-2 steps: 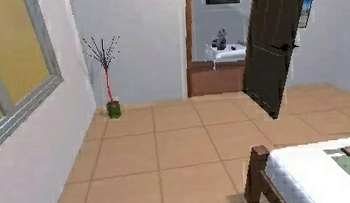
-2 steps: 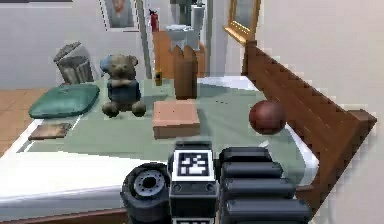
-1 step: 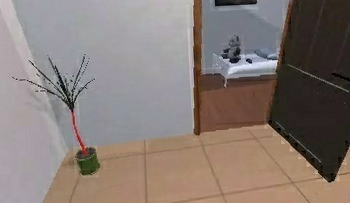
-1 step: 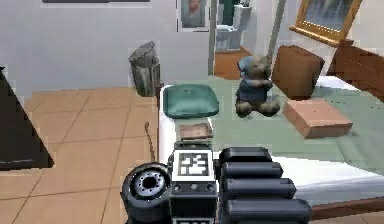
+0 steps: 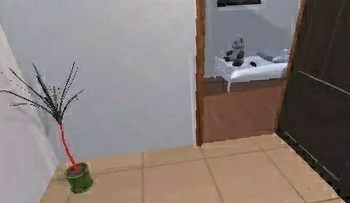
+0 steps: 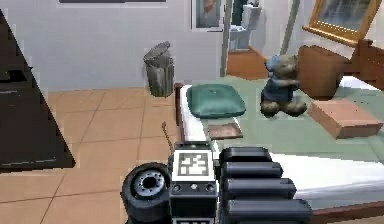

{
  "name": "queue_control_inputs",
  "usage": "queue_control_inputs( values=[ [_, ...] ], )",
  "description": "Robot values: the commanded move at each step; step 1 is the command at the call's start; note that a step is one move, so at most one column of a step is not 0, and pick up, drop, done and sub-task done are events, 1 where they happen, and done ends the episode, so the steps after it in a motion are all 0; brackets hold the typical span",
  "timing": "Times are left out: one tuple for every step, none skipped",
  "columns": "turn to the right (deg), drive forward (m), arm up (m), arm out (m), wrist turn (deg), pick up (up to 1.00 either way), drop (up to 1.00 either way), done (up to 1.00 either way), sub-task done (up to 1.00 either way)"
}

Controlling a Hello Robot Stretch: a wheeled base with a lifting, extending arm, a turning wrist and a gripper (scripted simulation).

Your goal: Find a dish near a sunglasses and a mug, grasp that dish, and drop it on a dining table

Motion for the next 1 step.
queue_control_inputs(
  values=[
    [27.0, 0.0, 0.0, 0.0, 0.0, 0.0, 0.0, 0.0, 0.0]
  ],
)
